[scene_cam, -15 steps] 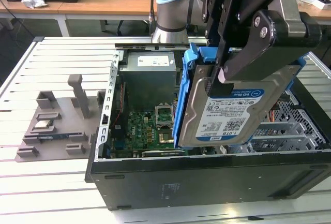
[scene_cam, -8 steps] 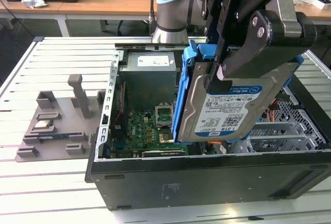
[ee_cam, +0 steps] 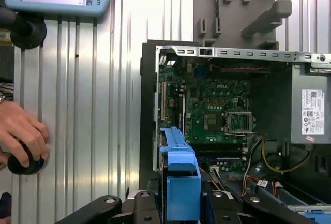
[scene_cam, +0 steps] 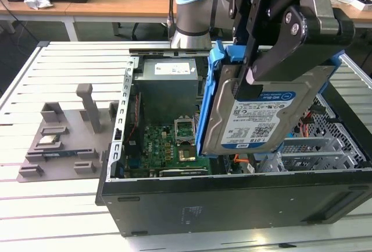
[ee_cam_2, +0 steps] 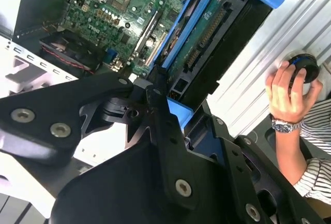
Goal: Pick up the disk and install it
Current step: 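Pick up the disk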
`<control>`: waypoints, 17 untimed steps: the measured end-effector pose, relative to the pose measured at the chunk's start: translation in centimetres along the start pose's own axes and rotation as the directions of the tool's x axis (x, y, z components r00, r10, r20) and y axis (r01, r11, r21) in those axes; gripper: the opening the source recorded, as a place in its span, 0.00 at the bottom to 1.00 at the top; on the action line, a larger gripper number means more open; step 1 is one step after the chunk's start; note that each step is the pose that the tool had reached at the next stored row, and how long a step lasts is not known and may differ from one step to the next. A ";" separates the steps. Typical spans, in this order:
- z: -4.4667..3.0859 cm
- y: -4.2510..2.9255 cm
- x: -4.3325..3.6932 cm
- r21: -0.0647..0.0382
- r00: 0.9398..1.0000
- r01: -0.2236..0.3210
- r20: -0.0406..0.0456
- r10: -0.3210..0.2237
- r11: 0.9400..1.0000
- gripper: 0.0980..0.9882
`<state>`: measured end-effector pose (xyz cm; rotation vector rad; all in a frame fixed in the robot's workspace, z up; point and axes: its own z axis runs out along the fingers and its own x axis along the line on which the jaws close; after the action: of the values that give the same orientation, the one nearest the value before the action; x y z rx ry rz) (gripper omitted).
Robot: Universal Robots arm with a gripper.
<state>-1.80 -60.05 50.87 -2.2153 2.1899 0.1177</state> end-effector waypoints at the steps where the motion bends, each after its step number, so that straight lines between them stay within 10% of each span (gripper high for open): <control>1: 0.02 -0.24 -0.17 0.000 1.000 0.000 0.000 0.000 1.000 0.30; 17: 0.37 -4.28 -2.11 0.000 1.000 0.000 -0.003 0.000 1.000 0.30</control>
<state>2.44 -57.87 50.49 -2.2171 2.1918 0.1146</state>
